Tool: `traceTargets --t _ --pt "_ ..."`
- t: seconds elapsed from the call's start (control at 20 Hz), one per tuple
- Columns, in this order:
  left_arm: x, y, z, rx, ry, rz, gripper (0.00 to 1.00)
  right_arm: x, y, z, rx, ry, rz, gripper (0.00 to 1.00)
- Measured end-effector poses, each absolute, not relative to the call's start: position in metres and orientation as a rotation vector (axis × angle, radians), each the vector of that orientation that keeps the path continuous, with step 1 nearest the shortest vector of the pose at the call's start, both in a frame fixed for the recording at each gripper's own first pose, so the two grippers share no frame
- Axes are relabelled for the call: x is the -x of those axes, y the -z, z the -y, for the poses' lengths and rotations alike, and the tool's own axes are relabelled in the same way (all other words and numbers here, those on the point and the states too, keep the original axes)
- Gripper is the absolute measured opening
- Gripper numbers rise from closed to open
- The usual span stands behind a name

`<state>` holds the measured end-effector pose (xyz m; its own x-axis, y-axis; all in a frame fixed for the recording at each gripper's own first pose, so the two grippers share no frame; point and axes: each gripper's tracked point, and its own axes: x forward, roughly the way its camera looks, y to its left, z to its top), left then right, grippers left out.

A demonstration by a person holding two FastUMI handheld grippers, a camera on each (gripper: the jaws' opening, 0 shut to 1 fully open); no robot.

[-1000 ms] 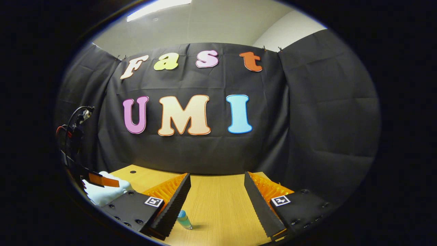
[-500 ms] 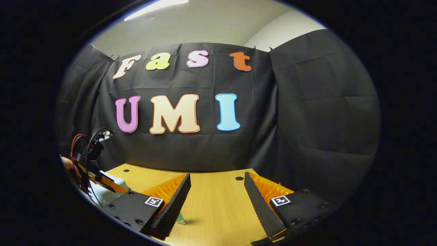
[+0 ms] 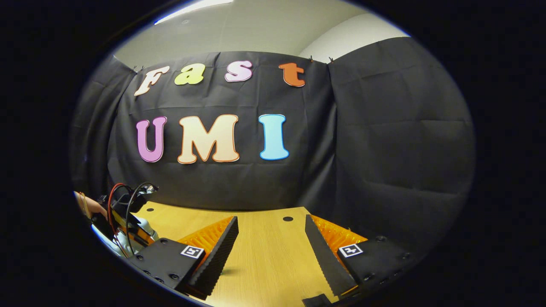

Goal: First open the suitcase, pack the skin care products into it, and then close the suitcase.

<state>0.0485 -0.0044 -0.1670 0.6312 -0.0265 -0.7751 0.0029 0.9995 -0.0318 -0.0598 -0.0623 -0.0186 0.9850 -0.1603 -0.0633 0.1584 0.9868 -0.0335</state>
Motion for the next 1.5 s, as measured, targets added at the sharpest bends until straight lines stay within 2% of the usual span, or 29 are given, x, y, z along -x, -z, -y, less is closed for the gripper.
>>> traceTargets --t 0.05,0.25,0.5,0.75,1.0,1.5 --pt "-0.05 0.172 0.002 0.021 0.004 -0.905 0.55 0.062 0.019 0.064 0.033 0.164 -0.067 0.98" --pt "-0.057 0.185 0.0 0.006 -0.013 -0.946 0.37 0.068 0.019 0.075 0.039 0.182 -0.071 0.98" --pt "-0.062 0.201 -0.003 -0.048 -0.019 -0.987 0.3 0.072 0.022 0.082 0.033 0.195 -0.083 0.98" --pt "-0.061 0.201 0.003 -0.016 0.011 -0.998 0.09 0.074 0.025 0.085 0.042 0.198 -0.095 0.98" --pt "-0.058 0.185 0.01 0.026 0.028 -0.974 0.03 0.071 0.026 0.08 0.043 0.182 -0.097 0.98" --pt "-0.047 0.103 0.016 0.233 0.147 -0.807 0.02 0.044 0.03 0.036 0.034 0.055 -0.103 0.99"
